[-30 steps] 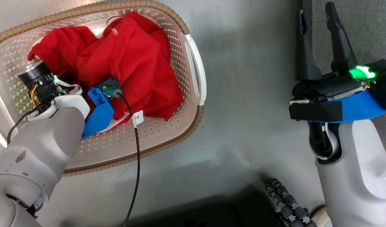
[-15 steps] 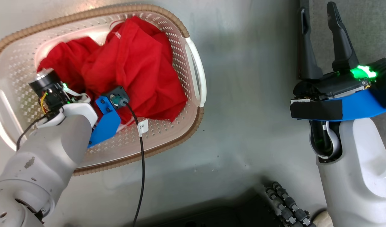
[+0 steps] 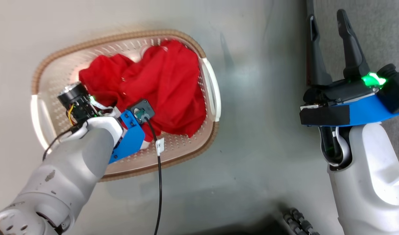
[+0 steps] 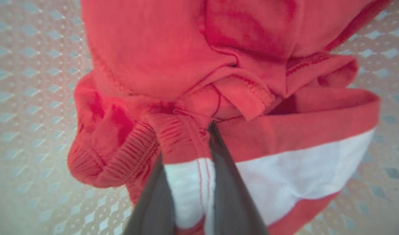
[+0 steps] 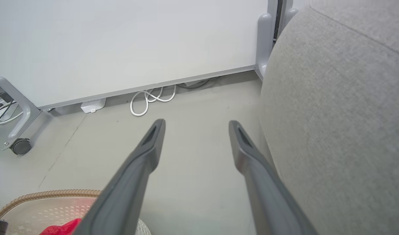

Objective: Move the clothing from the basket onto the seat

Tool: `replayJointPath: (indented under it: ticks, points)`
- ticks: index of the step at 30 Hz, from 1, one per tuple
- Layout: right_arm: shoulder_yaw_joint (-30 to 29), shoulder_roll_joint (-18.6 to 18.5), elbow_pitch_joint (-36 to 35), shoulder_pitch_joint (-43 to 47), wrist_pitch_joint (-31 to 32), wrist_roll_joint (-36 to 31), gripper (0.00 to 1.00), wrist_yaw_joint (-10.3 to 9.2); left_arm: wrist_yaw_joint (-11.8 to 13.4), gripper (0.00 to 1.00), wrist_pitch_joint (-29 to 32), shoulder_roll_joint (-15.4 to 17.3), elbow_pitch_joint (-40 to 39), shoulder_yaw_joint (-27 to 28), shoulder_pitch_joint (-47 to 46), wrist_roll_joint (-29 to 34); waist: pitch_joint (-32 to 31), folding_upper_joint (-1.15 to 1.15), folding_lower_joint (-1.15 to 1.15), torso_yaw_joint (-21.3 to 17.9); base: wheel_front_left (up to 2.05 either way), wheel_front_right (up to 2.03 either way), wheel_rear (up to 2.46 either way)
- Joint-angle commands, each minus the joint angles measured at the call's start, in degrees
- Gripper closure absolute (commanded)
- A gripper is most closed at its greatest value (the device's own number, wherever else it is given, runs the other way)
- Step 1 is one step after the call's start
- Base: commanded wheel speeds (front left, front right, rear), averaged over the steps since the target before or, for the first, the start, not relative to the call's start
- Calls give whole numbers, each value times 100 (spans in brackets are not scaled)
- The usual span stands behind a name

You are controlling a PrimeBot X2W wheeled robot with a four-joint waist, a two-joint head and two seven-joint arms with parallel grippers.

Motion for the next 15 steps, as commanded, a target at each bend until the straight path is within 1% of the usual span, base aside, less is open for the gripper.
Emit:
replayJointPath:
  ticks: [1, 8, 15]
  points:
    - [-11, -23, 43, 86, -18, -58, 0, 3, 8, 100, -69, 1, -9, 32, 87, -42, -250, 0, 0, 139, 0, 0, 0]
    - [-62, -23, 188, 263, -18, -133, 0, 3, 5, 100, -376, 39, 1, 120, 302, -253, -846, 0, 0, 324, 0, 0, 0]
    - [-136, -23, 322, 548, -18, -236, 0, 3, 69, 100, -644, -164, 2, 258, 492, -512, -1483, 0, 0, 502, 0, 0, 0]
